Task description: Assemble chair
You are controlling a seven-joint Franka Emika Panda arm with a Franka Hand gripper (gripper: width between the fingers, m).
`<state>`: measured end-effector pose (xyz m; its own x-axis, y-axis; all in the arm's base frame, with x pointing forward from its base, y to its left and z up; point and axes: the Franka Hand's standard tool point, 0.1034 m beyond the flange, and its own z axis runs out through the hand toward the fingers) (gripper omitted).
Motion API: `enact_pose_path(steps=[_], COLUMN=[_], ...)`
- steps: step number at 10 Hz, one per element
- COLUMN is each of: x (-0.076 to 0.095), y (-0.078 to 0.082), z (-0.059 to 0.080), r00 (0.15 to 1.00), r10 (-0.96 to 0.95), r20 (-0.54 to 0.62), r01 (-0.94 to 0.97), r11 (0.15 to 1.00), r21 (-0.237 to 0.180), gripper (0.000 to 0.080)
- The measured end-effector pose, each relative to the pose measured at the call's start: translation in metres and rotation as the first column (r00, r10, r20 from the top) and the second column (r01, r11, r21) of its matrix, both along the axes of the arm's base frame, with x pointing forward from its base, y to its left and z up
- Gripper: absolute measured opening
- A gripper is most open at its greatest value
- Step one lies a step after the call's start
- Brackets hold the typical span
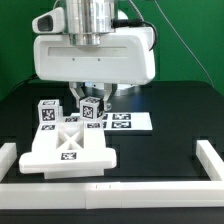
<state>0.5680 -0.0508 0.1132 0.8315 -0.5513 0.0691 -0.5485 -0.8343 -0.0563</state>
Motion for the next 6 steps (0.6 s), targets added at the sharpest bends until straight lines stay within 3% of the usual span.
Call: enact_pose_path(steps=[3, 6], x=[0.0014, 0.0033], y=[0.0035, 0.0034], z=[-0.0001, 0.0001], r00=[0.955, 0.840], r10=[-0.298, -0.542], r20=[0.008, -0.001], r01=[0.297, 0.539], r11=[0.954, 0.836], r21=[0.042, 0.099], gripper=[0.0284, 0.0284])
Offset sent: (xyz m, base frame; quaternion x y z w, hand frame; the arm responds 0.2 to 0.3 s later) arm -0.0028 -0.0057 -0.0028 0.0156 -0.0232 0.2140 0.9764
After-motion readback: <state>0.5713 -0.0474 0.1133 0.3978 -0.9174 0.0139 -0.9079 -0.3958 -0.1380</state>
